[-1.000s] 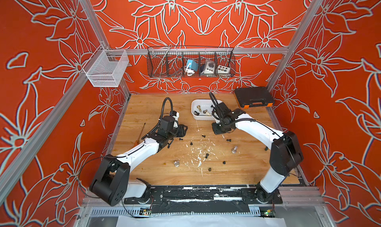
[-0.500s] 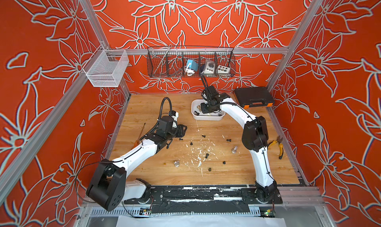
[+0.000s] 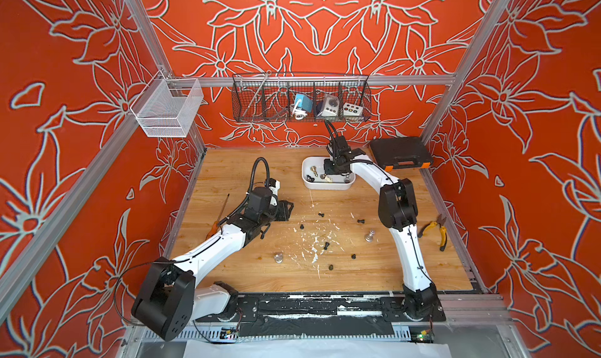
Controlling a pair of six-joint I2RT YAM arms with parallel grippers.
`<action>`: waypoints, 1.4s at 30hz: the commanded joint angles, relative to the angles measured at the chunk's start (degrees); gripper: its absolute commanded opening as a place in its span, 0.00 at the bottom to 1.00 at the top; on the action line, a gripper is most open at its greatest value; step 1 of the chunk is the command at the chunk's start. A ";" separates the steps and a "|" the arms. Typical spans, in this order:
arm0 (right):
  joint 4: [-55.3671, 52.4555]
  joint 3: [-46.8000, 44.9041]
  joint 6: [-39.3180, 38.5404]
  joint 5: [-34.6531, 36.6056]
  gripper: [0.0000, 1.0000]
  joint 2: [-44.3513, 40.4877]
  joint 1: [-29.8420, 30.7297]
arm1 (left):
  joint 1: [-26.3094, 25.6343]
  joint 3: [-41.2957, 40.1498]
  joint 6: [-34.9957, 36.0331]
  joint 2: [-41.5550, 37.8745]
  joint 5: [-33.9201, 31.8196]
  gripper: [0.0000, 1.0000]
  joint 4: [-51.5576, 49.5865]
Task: Put the chess pieces into the storage box
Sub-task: Place the chess piece in the storage box.
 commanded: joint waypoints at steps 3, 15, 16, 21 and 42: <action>1.89 2.55 1.57 -2.61 0.28 1.34 -0.39 | -0.20 -1.23 -0.62 -2.03 -0.91 0.44 -0.68; 3.75 -1.35 1.52 -3.41 0.35 -1.44 -0.60 | -0.20 -2.11 -1.09 -2.68 -1.00 0.44 -1.03; 3.69 -1.60 1.51 -3.41 0.35 -1.61 -0.55 | -0.20 -2.13 -1.09 -2.68 -1.00 0.44 -1.16; 4.65 -3.11 1.51 -3.65 0.36 -3.40 -0.68 | -0.20 -2.11 -0.99 -2.98 -1.19 0.44 -1.56; 8.88 -17.34 1.65 -6.69 0.36 -18.01 -0.72 | -0.20 -1.28 0.74 -1.88 -1.56 0.44 -4.38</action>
